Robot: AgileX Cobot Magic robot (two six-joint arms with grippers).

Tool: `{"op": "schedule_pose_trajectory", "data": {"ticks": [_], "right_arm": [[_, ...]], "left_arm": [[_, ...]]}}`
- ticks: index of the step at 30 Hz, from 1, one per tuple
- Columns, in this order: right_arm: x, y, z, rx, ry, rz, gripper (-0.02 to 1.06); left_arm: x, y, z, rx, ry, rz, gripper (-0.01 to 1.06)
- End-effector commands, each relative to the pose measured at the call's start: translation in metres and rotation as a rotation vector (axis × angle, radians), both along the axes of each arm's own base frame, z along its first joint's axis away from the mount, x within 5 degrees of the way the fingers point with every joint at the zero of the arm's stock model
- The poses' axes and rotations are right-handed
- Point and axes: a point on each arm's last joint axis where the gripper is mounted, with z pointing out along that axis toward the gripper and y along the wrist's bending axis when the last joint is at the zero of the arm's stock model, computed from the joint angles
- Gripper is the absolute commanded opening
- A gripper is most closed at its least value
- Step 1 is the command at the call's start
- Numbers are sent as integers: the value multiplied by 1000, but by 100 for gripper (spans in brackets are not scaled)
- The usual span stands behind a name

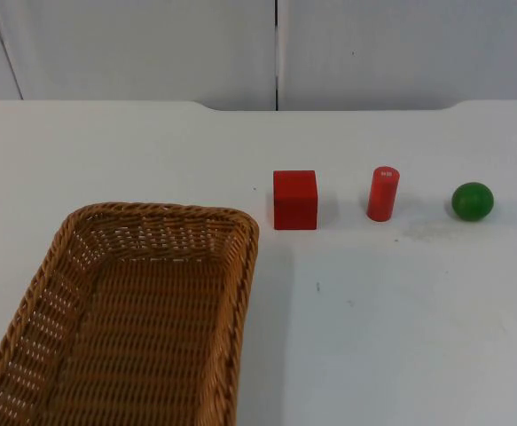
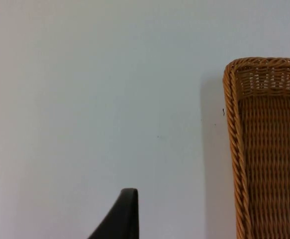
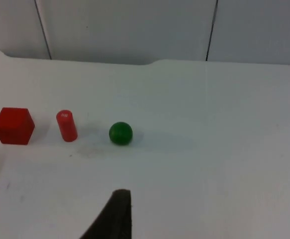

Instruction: Pick up the basket with the left hand and place the object to the left of the red cylinder into the basket with the right hand.

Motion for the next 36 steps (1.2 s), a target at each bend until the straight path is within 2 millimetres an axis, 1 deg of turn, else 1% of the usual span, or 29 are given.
{"op": "schedule_pose_trajectory", "data": {"ticks": [1, 4, 5, 9, 13, 17, 21, 22, 26, 27, 28, 32, 33, 36], "right_arm": [[18, 1, 9, -9, -9, -4, 105], [45, 3, 10, -23, 21, 3, 105], [45, 3, 10, -23, 21, 3, 105], [74, 5, 0, -40, 119, 11, 105], [87, 6, -7, -38, 172, 13, 105], [91, 6, -9, -39, 192, 13, 105], [91, 6, -9, -44, 188, 12, 105], [91, 6, -9, -44, 188, 12, 105], [91, 6, -9, -43, 186, 12, 105], [91, 6, -9, -43, 186, 12, 105], [91, 6, -9, -43, 186, 12, 105], [91, 6, -9, -44, 187, 12, 105], [91, 6, -9, -44, 187, 12, 105], [90, 6, -9, -44, 196, 12, 105]], "left_arm": [[1, -1, 2, -13, -3, -1, 105], [1, -1, 2, -13, -3, -1, 105], [1, -1, 2, -13, -3, -1, 105], [1, -1, 2, -15, -3, -1, 105], [2, -1, 1, -20, 8, -3, 105], [8, -3, 0, -48, 46, -12, 105], [23, -4, -4, -64, 125, -14, 105], [23, -4, -4, -64, 125, -14, 105], [37, -4, -9, -61, 200, -36, 105], [43, -5, -12, -62, 229, -49, 105], [43, -5, -12, -62, 229, -49, 105], [63, -7, -17, -82, 267, -82, 105], [63, -7, -17, -82, 267, -82, 105], [77, -7, -23, -74, 304, -92, 105]]}}
